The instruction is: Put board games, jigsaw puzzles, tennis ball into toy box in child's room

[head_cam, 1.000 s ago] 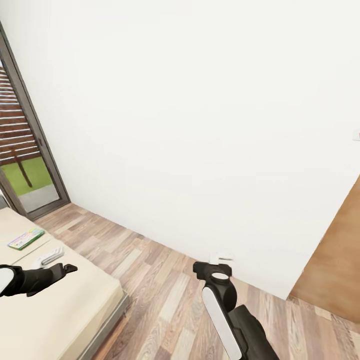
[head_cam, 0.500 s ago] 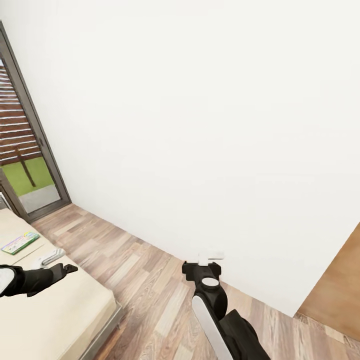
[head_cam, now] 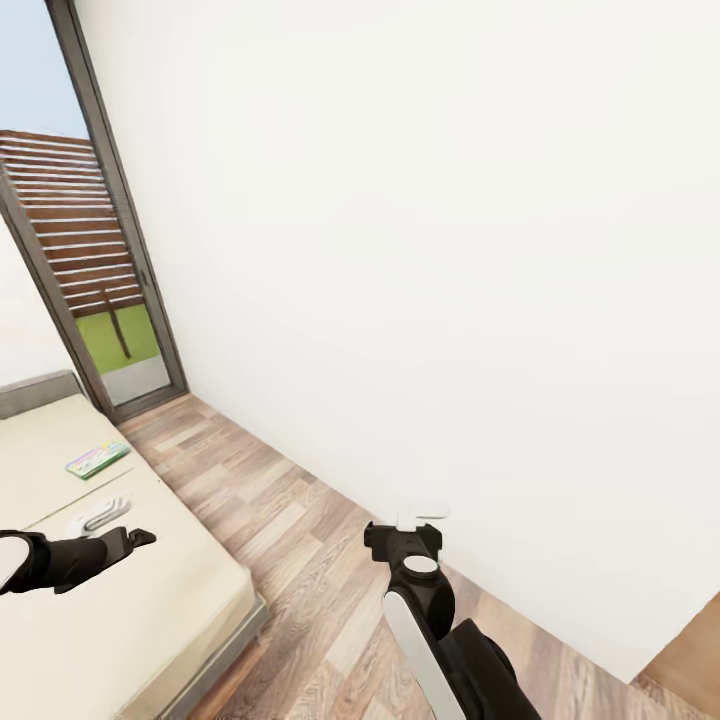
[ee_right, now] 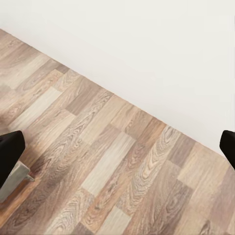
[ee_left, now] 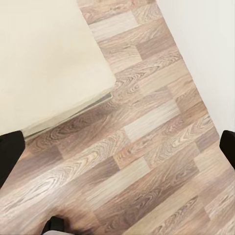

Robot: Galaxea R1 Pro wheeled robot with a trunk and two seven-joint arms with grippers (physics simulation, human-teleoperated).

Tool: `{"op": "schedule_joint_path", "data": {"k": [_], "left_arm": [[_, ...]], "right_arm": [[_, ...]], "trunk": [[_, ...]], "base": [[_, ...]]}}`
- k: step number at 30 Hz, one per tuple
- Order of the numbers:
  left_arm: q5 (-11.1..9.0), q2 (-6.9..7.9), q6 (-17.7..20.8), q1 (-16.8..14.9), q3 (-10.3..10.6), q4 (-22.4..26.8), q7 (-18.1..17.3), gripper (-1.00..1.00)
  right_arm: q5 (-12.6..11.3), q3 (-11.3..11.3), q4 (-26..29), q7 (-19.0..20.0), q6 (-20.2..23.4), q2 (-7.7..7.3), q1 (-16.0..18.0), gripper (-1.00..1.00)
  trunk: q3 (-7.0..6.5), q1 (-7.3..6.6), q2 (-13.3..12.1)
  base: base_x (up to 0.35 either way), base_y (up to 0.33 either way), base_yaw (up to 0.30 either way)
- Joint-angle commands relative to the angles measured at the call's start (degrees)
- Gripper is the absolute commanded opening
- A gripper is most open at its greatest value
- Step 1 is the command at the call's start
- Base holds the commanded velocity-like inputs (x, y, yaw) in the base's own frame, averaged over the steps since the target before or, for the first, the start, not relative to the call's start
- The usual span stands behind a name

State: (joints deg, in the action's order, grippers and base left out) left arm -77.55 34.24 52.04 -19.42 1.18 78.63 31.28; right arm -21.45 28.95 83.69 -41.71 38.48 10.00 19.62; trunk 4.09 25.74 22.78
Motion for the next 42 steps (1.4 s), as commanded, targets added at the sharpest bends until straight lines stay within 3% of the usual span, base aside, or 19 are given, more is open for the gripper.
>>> {"op": "schedule_joint_path", "data": {"k": [1,10,14,23,26,32,42], "left_arm": [[-0.58,0.04,-0.01,-0.10,0.13,0.03,0.61,1.00],[-0.58,0.04,-0.01,-0.10,0.14,0.03,0.62,1.00],[-0.58,0.04,-0.01,-0.10,0.13,0.03,0.60,1.00],[-0.58,0.04,-0.01,-0.10,0.13,0.03,0.60,1.00],[-0.58,0.04,-0.01,-0.10,0.12,0.03,0.62,1.00],[-0.57,0.04,-0.01,-0.10,-0.12,0.03,0.62,1.00],[-0.50,0.04,-0.09,-0.10,-0.35,0.03,0.61,1.00]], "right_arm": [[-0.55,0.05,0.07,-0.57,0.17,0.00,0.06,1.00],[-0.95,-0.34,-0.08,-0.55,0.33,0.00,0.06,1.00],[-1.16,-2.08,-0.10,1.45,0.46,0.00,0.13,1.00],[-1.08,-14.98,-1.65,21.09,0.77,0.00,0.23,1.00],[-1.10,-17.09,-1.81,25.60,1.10,-0.78,0.24,1.00],[-1.08,-18.11,-1.85,30.91,1.64,-2.17,0.24,1.00],[-0.74,-17.84,-1.83,31.74,1.69,-2.29,0.24,1.00]], "trunk": [[0.14,0.04,0.14],[0.14,0.04,0.14],[0.14,0.04,0.14],[0.26,0.04,0.14],[0.35,0.04,0.14],[0.54,0.04,0.14],[0.98,0.04,0.14]], "base": [[0.001,-0.004,0.294],[0.000,-0.001,0.294],[0.000,0.000,0.294],[0.000,0.000,0.294],[0.000,0.000,0.292],[0.000,0.000,0.290],[0.000,-0.108,0.278]]}}
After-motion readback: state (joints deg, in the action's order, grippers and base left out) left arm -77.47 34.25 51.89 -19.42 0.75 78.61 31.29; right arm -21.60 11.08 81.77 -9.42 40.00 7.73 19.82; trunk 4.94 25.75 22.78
